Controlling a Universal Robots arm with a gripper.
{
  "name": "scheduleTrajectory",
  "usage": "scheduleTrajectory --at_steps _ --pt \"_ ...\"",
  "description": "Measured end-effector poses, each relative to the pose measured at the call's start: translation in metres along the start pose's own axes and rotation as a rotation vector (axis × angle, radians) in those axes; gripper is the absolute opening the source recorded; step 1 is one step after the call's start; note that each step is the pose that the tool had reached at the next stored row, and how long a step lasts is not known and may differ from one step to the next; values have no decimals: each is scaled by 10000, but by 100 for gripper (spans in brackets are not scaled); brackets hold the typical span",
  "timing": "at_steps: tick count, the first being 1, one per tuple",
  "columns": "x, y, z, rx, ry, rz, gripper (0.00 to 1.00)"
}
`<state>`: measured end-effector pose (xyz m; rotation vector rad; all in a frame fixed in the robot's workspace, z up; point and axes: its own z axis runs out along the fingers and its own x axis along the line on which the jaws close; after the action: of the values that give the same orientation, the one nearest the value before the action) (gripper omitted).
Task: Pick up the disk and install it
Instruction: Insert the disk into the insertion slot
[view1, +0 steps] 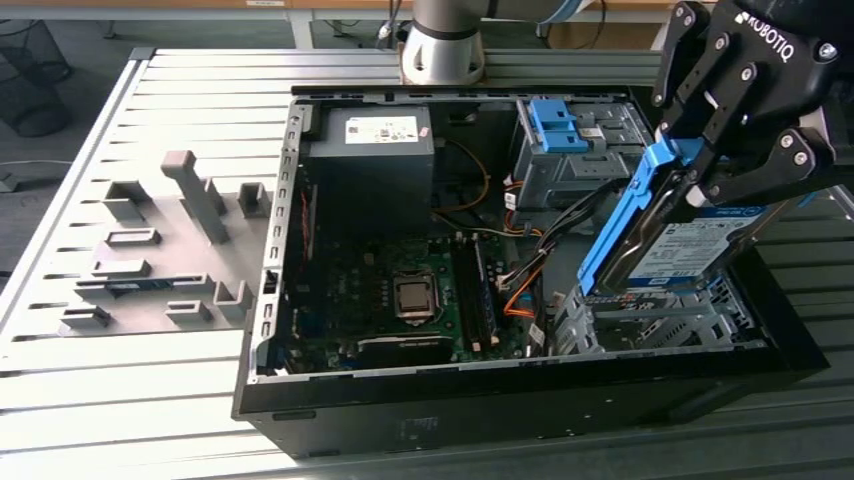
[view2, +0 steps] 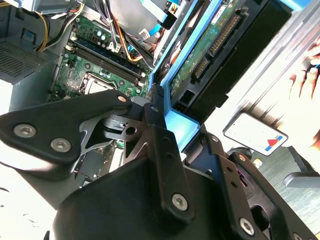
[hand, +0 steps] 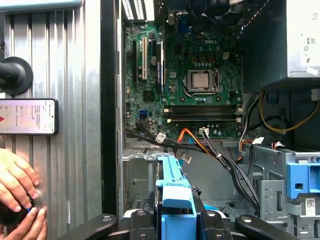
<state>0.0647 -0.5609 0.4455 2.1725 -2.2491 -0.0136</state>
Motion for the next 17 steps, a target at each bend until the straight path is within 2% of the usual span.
scheduleTrajectory --at_steps 10,17 --pt "0 0 2 0 0 0 37" --pt "-1 -23 11 0 1 1 37"
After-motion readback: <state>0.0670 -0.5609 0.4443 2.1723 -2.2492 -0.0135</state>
